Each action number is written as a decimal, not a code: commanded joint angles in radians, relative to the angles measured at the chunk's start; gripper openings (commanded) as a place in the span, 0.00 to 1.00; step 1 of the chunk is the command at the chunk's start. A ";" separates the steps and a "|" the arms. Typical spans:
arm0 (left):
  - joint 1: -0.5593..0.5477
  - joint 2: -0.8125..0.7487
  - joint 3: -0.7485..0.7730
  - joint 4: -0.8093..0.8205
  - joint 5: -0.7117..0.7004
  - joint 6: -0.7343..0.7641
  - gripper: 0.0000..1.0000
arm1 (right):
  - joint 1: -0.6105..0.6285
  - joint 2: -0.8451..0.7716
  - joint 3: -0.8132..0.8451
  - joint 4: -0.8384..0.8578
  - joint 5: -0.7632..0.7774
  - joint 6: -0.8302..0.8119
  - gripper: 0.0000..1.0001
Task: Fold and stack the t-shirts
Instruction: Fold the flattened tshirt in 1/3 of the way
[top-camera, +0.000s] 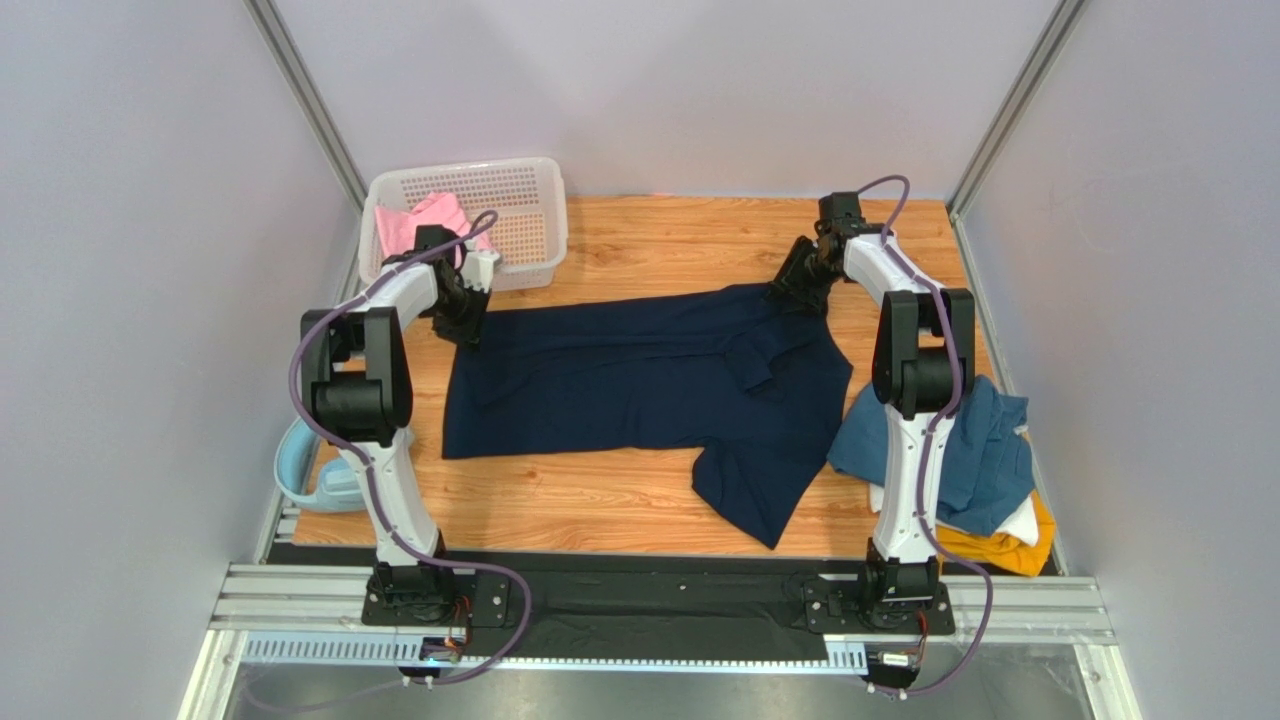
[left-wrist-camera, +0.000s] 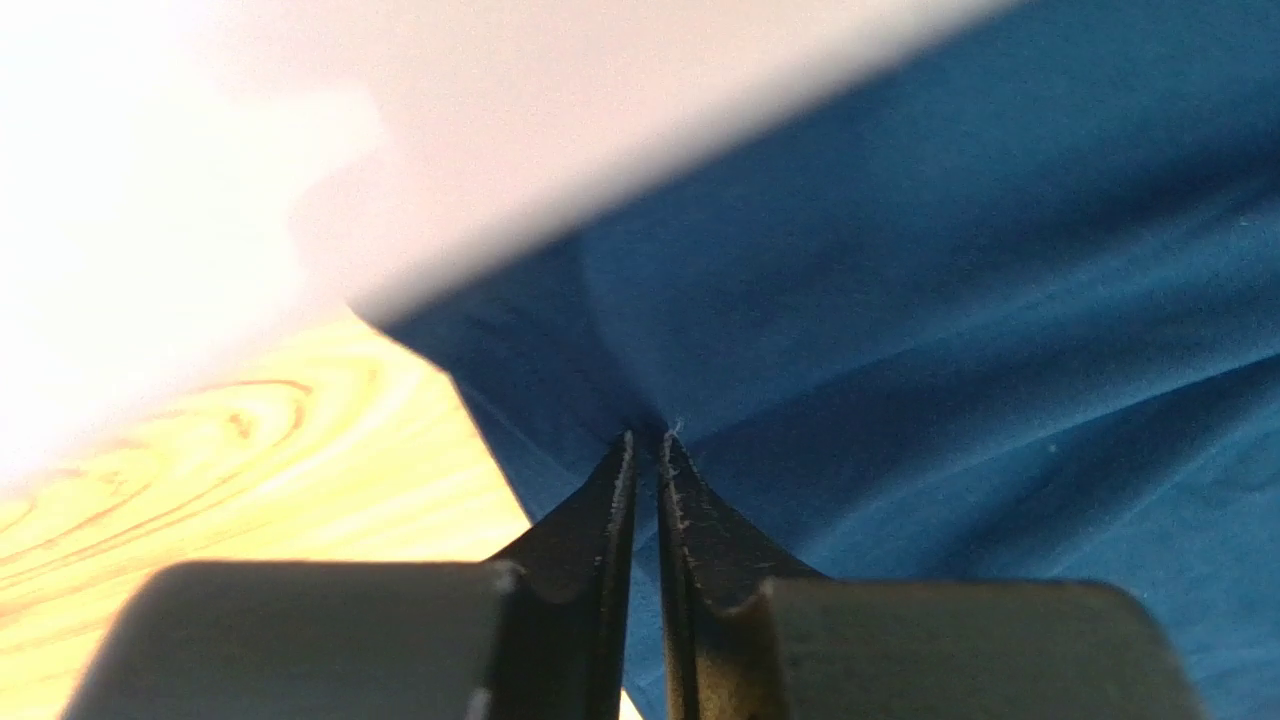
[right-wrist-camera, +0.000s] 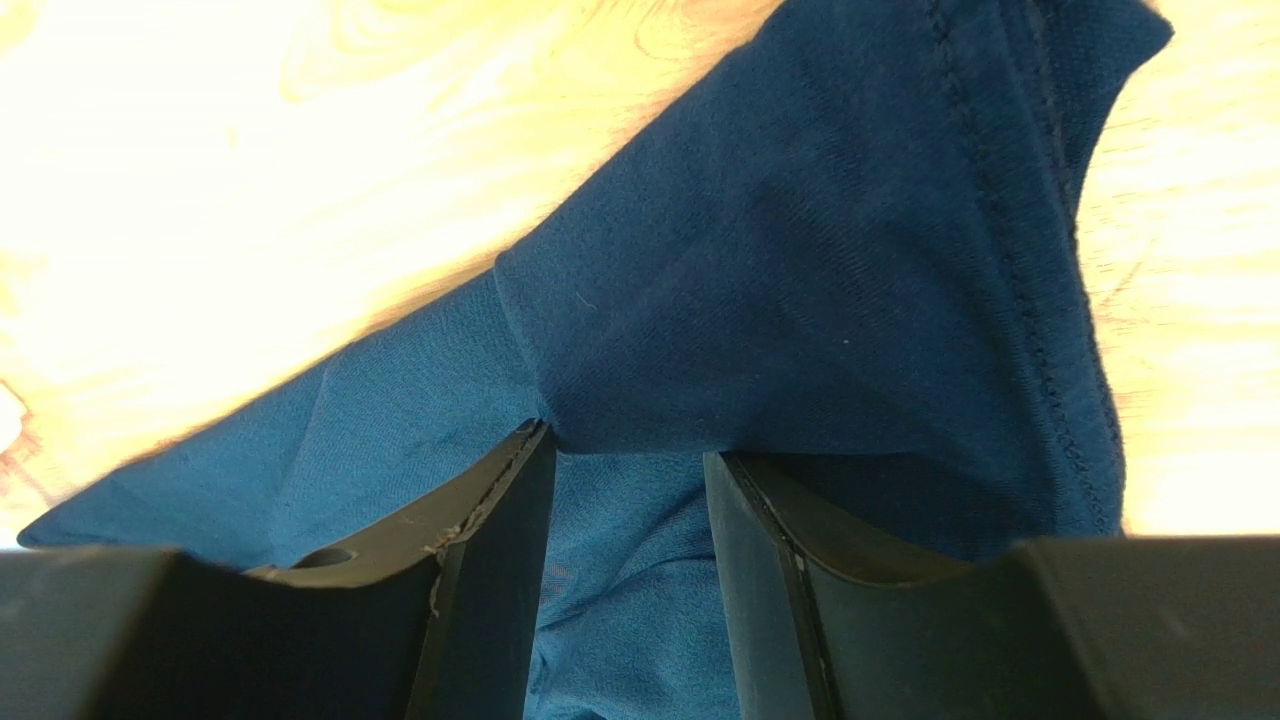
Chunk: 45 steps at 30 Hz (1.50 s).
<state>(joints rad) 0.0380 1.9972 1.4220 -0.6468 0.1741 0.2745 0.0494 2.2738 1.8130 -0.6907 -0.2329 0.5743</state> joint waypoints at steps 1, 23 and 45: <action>0.019 0.009 0.048 0.002 0.019 -0.023 0.13 | 0.006 0.035 -0.046 -0.029 0.067 -0.036 0.48; 0.020 -0.058 0.006 0.030 -0.022 -0.012 0.27 | 0.007 0.033 -0.058 -0.023 0.060 -0.037 0.47; 0.019 -0.041 -0.043 0.062 -0.041 -0.014 0.29 | 0.009 0.030 -0.053 -0.024 0.061 -0.037 0.45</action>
<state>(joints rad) 0.0532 1.9694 1.3880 -0.6079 0.1402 0.2687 0.0498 2.2673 1.7988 -0.6792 -0.2325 0.5671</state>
